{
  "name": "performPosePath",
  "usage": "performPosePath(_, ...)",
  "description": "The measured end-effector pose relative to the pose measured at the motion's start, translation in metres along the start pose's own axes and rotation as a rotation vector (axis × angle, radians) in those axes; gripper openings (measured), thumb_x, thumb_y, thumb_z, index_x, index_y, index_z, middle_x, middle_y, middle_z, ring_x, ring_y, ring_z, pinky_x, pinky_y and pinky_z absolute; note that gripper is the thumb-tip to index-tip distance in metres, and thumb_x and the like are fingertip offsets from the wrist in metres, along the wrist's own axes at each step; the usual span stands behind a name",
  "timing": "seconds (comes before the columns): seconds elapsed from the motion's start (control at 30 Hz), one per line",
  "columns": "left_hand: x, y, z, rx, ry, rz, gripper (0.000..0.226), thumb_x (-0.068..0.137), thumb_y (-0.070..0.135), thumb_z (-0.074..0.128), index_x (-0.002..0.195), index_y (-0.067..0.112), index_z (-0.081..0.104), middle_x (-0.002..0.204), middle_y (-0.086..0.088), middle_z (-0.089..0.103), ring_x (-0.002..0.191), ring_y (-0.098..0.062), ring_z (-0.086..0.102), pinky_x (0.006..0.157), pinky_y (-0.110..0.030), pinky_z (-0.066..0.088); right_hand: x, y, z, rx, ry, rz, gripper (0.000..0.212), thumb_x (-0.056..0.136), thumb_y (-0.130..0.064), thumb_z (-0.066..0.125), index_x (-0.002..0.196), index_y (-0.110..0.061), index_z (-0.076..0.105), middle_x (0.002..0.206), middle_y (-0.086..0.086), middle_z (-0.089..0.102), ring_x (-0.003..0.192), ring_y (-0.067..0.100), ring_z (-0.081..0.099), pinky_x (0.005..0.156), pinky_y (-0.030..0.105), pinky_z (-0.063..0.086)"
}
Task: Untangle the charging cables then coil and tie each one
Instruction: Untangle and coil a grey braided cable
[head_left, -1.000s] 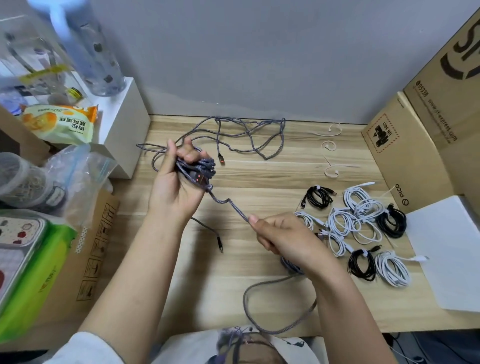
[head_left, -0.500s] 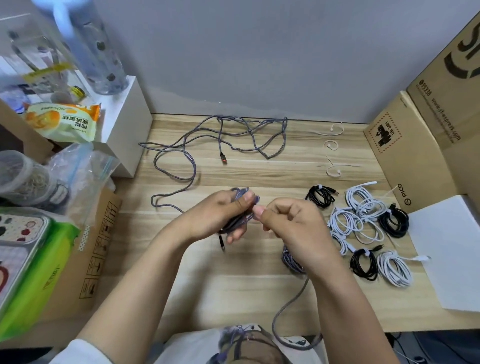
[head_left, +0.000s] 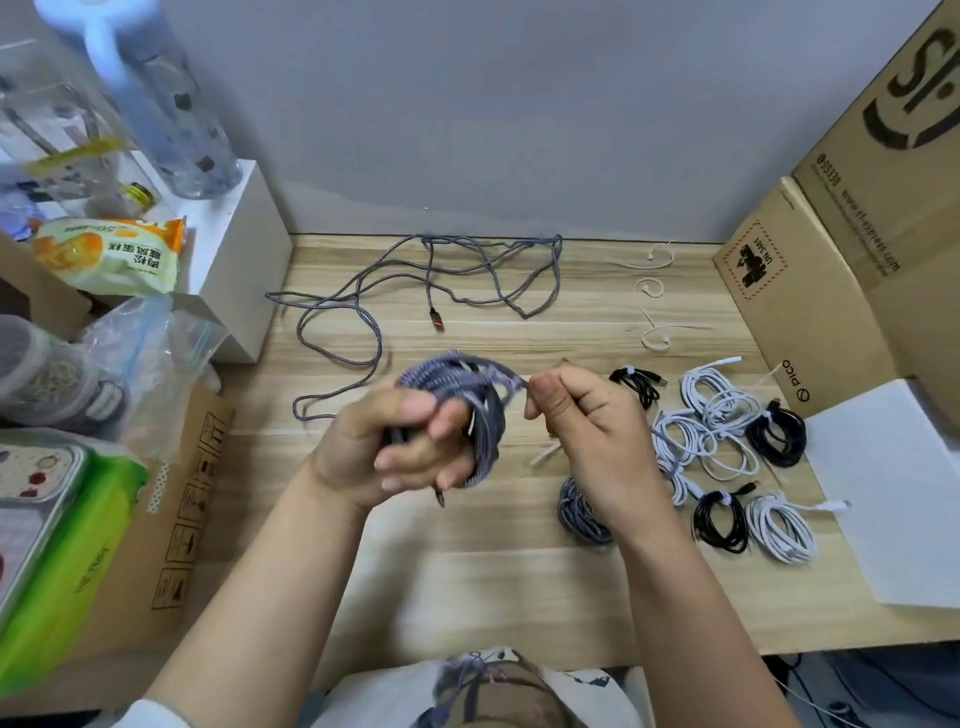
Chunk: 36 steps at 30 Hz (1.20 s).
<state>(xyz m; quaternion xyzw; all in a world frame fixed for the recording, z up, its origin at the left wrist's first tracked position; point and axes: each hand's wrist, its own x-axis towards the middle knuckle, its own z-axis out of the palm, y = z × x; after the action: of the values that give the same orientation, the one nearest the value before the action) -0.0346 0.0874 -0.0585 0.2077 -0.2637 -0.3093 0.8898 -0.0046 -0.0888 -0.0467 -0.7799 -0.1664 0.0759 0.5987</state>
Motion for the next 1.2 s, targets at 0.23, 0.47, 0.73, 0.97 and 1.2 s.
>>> performPosePath(0.23, 0.012, 0.014, 0.006, -0.222, 0.434, 0.439, 0.025, 0.094, 0.013, 0.054, 0.106, -0.008, 0.052, 0.061, -0.012, 0.049, 0.054, -0.025, 0.048, 0.091, -0.033, 0.042, -0.004, 0.007, 0.004, -0.262, -0.102, 0.019, 0.033, 0.085, -0.052, 0.046, 0.062, -0.029, 0.052, 0.052, -0.010, 0.047, 0.053, 0.007, 0.042, 0.057, 0.032, 0.037)
performPosePath(0.47, 0.024, 0.000, -0.014, 0.314, 0.930, 0.434, 0.020, 0.084, 0.012, 0.061, 0.100, 0.006, 0.051, 0.056, 0.007, 0.047, 0.049, -0.009, 0.047, 0.076, -0.025, 0.049, -0.011, -0.003, 0.014, -0.548, -0.128, -0.042, 0.041, 0.082, -0.054, 0.045, 0.070, -0.018, 0.060, 0.045, -0.005, 0.035, 0.054, 0.021, 0.042, 0.054, 0.038, 0.041)
performPosePath(0.73, 0.022, -0.013, -0.014, 0.835, 0.998, 0.131, 0.013, 0.094, 0.015, 0.050, 0.082, 0.014, 0.046, 0.052, 0.009, 0.048, 0.047, -0.007, 0.048, 0.053, -0.018, 0.034, -0.016, -0.006, 0.019, -0.550, -0.093, -0.114, 0.043, 0.078, -0.053, 0.047, 0.061, -0.017, 0.059, 0.039, -0.008, 0.026, 0.051, 0.017, 0.030, 0.050, 0.034, 0.036)
performPosePath(0.97, 0.015, -0.016, 0.004, 1.013, 0.726, -0.521, 0.067, 0.102, 0.041, 0.021, 0.046, 0.017, 0.050, 0.039, 0.005, 0.041, 0.049, -0.018, 0.042, 0.046, -0.020, 0.030, -0.008, -0.006, 0.010, -0.339, -0.044, -0.120, 0.030, 0.072, -0.056, 0.059, 0.081, -0.028, 0.068, 0.059, -0.008, 0.066, 0.057, 0.009, 0.061, 0.058, 0.036, 0.050)
performPosePath(1.2, -0.003, -0.004, -0.001, 0.292, 0.241, -0.394, 0.057, 0.086, 0.067, 0.040, 0.080, 0.014, 0.059, 0.042, 0.010, 0.038, 0.032, -0.008, 0.034, 0.063, -0.021, 0.048, -0.002, -0.003, 0.001, -0.078, 0.036, -0.102, 0.020, 0.078, -0.033, 0.066, 0.059, -0.028, 0.063, 0.051, -0.009, 0.055, 0.049, 0.004, 0.044, 0.051, 0.019, 0.034)
